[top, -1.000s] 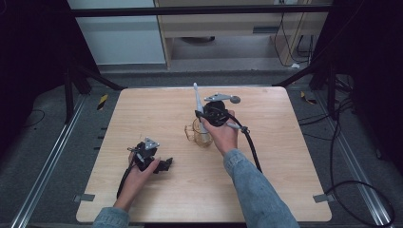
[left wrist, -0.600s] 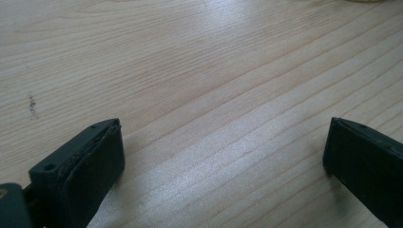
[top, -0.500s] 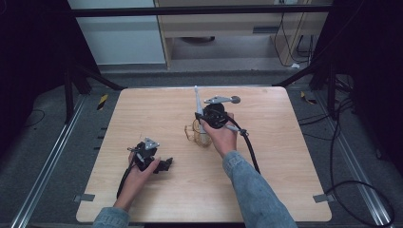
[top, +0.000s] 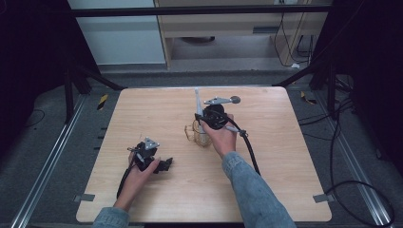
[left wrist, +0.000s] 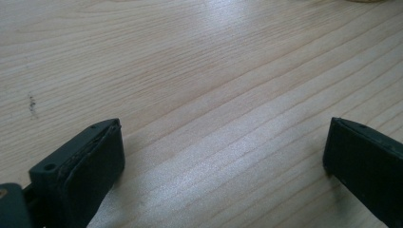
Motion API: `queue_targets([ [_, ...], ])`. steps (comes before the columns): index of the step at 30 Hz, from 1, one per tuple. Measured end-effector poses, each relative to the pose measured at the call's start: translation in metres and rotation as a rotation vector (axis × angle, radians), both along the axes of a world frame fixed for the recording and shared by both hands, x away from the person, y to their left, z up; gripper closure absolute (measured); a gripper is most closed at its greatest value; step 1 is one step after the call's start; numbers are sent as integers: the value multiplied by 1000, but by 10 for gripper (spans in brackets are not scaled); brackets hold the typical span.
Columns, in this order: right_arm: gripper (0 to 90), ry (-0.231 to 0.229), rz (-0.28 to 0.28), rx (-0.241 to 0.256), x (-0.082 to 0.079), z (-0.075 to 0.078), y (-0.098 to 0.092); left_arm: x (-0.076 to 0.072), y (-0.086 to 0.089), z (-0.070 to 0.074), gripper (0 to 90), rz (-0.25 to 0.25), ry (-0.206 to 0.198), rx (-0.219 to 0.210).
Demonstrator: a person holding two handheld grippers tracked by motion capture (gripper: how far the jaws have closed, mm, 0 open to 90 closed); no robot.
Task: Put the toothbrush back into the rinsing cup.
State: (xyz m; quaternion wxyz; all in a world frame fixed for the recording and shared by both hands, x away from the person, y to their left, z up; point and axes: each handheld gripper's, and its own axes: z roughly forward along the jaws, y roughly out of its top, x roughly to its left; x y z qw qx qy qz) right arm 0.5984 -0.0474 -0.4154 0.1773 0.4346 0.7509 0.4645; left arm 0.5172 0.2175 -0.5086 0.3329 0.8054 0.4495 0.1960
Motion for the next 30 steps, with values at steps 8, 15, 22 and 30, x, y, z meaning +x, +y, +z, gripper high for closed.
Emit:
queue_targets([
  [8,671,-15,4,9,-1,-4,1,0,0,0,0,0,0,0],
  [15,671,-19,-2,20,-2,-6,2,0,0,0,0,0,0,0],
  [22,670,-20,-5,32,1,-7,0,0,0,0,0,0,0,0],
  [30,668,-16,-10,29,3,-7,1,0,0,0,0,0,0,0],
])
